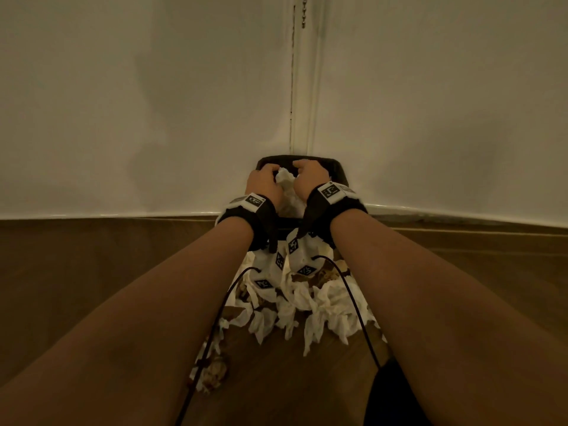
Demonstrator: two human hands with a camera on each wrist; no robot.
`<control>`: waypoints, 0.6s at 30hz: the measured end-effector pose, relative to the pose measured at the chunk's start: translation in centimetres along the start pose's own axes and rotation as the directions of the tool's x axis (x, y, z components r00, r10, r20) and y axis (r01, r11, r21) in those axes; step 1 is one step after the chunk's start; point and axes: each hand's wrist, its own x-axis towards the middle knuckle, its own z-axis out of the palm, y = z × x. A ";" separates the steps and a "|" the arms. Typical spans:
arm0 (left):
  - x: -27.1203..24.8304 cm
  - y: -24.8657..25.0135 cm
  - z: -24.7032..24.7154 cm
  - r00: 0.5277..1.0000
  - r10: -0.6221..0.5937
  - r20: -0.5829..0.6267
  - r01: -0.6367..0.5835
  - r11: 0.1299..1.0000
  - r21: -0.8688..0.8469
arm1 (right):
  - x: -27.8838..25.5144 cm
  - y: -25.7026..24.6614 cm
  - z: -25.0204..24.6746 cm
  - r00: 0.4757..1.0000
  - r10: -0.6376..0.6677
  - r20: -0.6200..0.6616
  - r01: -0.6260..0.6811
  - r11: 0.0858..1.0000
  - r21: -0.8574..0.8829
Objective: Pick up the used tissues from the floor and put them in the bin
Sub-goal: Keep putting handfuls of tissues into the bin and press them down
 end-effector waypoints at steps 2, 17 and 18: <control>-0.1 -0.2 -0.3 1.000 0.002 -0.023 -0.003 0.999 -0.037 | -0.3 -0.1 -0.1 0.999 -0.020 -0.034 0.020 1.000 0.012; -7.5 -8.7 -8.0 0.979 -0.203 0.030 0.201 0.977 0.065 | -8.5 -2.5 1.5 0.954 -0.270 -0.127 0.281 0.957 0.077; -8.5 -9.9 -8.4 0.972 -0.224 0.068 0.214 0.969 0.123 | -9.1 -2.9 2.2 0.958 -0.276 -0.078 0.282 0.956 0.078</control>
